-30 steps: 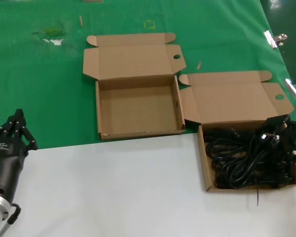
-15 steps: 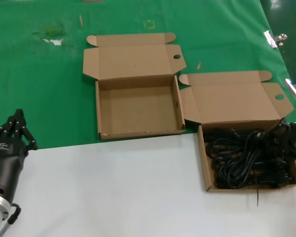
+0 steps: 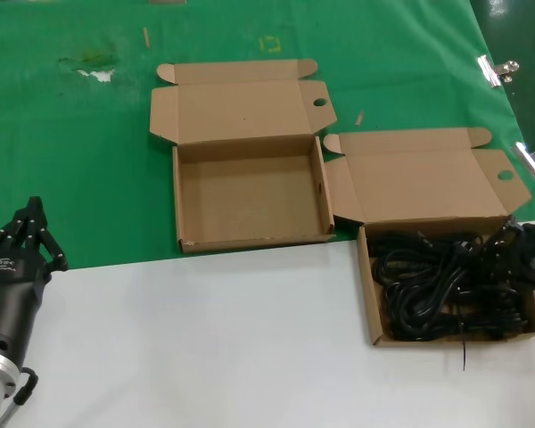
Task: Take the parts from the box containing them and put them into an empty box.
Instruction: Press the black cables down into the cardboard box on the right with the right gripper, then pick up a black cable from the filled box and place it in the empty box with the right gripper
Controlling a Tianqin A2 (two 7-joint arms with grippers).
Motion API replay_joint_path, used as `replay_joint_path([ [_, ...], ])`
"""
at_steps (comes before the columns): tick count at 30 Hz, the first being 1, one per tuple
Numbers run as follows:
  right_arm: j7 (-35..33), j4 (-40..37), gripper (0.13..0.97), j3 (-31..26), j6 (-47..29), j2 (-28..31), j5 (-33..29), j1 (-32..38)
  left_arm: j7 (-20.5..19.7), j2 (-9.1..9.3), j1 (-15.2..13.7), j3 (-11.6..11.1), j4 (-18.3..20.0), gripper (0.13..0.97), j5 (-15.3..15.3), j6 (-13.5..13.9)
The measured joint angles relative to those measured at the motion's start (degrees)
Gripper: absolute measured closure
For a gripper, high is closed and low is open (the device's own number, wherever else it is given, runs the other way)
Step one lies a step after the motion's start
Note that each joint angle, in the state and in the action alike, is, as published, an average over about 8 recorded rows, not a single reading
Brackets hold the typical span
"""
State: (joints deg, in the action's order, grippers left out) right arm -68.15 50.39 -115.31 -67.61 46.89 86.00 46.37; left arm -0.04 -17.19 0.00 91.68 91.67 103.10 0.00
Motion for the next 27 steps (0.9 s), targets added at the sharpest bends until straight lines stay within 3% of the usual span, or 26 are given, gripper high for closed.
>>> replay_joint_path([
  [10,8.1,7.2,0.926,1.3,0.1,2.2,0.6,-0.8,0.0,0.0,0.0,0.0,0.0,0.957,0.0,0.0],
  [27,35.2,20.3,0.926,2.4,4.5,1.4,-1.4,-0.7,0.0,0.0,0.0,0.0,0.0,0.957,0.0,0.0],
])
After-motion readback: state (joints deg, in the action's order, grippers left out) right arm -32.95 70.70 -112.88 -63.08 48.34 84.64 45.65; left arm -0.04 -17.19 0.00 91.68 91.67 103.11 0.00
